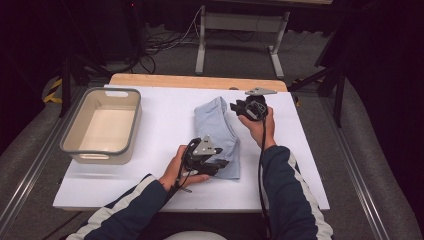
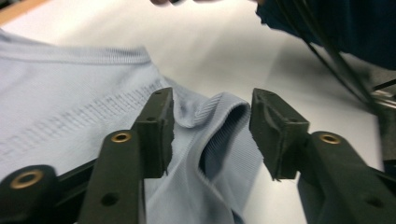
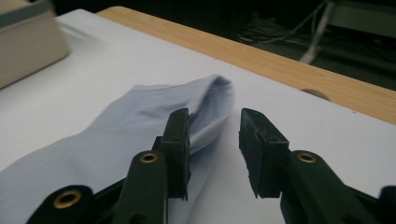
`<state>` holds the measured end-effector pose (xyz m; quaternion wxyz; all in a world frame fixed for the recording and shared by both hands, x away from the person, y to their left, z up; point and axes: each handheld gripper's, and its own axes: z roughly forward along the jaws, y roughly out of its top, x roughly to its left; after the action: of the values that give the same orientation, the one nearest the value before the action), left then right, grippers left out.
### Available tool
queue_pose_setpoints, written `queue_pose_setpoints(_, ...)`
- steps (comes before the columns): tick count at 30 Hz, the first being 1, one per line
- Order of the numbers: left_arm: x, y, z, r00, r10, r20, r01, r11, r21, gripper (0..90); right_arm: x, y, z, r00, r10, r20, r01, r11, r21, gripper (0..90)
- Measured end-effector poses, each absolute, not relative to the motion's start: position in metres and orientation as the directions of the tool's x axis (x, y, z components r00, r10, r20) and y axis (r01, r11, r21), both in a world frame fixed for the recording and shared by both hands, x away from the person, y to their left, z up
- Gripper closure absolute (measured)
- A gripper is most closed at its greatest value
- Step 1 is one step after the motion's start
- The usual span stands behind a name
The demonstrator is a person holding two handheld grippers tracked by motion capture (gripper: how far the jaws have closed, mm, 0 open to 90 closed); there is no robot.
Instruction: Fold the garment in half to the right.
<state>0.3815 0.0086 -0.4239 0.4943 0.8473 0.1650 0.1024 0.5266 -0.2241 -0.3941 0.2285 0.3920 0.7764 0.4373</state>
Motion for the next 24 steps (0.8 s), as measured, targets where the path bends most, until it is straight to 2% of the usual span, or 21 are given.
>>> queue_pose_setpoints(3, 0.368, 0.026, -0.418, 0.922, 0.382, 0.060, 0.137, -0.469, 0.873, 44.2, 0.504, -0.224, -0.395, -0.635, 0.773, -0.018, 0.380, 0.333, 0.863, 62.9)
queue_pose_setpoints(6, 0.359, 0.040, -0.421, 0.919, 0.387, 0.080, 0.131, -0.490, 0.862, 44.2, 0.477, -0.223, -0.398, -0.681, 0.731, -0.043, 0.345, 0.372, 0.862, 58.6)
queue_pose_setpoints(8, 0.357, 0.050, -0.427, 0.914, 0.387, 0.125, 0.106, -0.524, 0.845, 44.3, 0.464, -0.222, -0.402, -0.700, 0.712, -0.058, 0.331, 0.396, 0.856, 55.0)
queue_pose_setpoints(10, 0.360, 0.057, -0.434, 0.912, 0.395, 0.111, 0.128, -0.533, 0.836, 46.9, 0.454, -0.222, -0.407, -0.699, 0.711, -0.076, 0.330, 0.415, 0.848, 53.6)
queue_pose_setpoints(12, 0.364, 0.063, -0.444, 0.905, 0.411, 0.110, 0.146, -0.543, 0.827, 47.5, 0.449, -0.224, -0.413, -0.697, 0.711, -0.092, 0.341, 0.441, 0.830, 50.0)
queue_pose_setpoints(16, 0.370, 0.070, -0.453, 0.910, 0.402, 0.098, 0.157, -0.553, 0.818, 47.0, 0.448, -0.230, -0.424, -0.701, 0.713, -0.025, 0.411, 0.432, 0.803, 48.0)
queue_pose_setpoints(17, 0.372, 0.069, -0.456, 0.912, 0.401, 0.083, 0.168, -0.552, 0.817, 46.5, 0.449, -0.231, -0.426, -0.701, 0.714, 0.012, 0.435, 0.413, 0.800, 50.1)
queue_pose_setpoints(18, 0.373, 0.069, -0.458, 0.918, 0.388, 0.081, 0.163, -0.558, 0.813, 45.0, 0.449, -0.233, -0.429, -0.703, 0.710, 0.039, 0.447, 0.399, 0.801, 57.0)
queue_pose_setpoints(21, 0.374, 0.065, -0.463, 0.928, 0.363, 0.080, 0.150, -0.561, 0.815, 44.1, 0.450, -0.233, -0.432, -0.712, 0.702, 0.023, 0.438, 0.418, 0.796, 72.0)
queue_pose_setpoints(24, 0.375, 0.061, -0.466, 0.929, 0.361, 0.085, 0.146, -0.567, 0.810, 43.9, 0.450, -0.233, -0.432, -0.700, 0.714, 0.025, 0.450, 0.413, 0.792, 81.0)
